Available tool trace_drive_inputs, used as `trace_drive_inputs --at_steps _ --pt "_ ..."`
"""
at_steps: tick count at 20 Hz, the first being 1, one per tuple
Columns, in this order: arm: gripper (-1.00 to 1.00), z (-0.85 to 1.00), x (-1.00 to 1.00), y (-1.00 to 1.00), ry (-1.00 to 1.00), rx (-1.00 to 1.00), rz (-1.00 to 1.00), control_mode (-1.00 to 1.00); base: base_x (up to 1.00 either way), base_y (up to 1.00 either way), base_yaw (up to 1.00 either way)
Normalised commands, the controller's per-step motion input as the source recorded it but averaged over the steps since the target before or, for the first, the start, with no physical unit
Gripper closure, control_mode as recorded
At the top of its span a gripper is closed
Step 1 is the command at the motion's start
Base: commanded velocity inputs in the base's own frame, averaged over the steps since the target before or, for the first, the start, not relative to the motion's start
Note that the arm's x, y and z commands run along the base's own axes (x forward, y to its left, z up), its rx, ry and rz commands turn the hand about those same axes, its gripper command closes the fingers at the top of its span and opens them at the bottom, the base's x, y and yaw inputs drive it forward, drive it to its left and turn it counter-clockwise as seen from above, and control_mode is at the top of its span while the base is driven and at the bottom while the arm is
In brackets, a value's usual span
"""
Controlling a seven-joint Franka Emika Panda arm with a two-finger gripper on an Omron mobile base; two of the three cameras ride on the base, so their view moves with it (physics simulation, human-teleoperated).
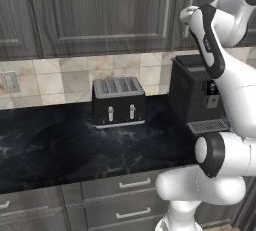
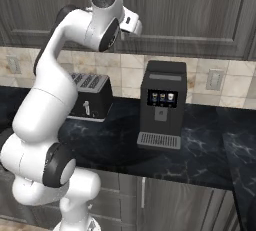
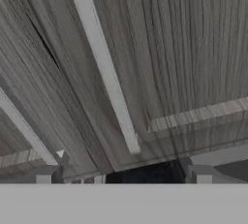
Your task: Open the cabinet. Pick the soap dispenser and place it next to the sink. Then close the cabinet.
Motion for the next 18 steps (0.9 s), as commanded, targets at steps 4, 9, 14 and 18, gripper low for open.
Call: trace_drive_inputs --at_steps 4,9,14,18 --pt "-1.0 0.0 0.28 -0.14 0.02 0.01 0.0 -1.0 0.0 0.0 0.0" --pt "-1.0 0.0 0.18 -0.17 0.0 0.0 0.0 -1.0 0.0 0.0 0.0" --pt "-1.0 0.0 0.14 -0.12 0.0 0.01 0.0 -1.0 0.0 0.0 0.0" --pt "-1.0 0.0 0.0 0.0 0.0 0.04 0.0 -1.0 0.0 0.0 0.0"
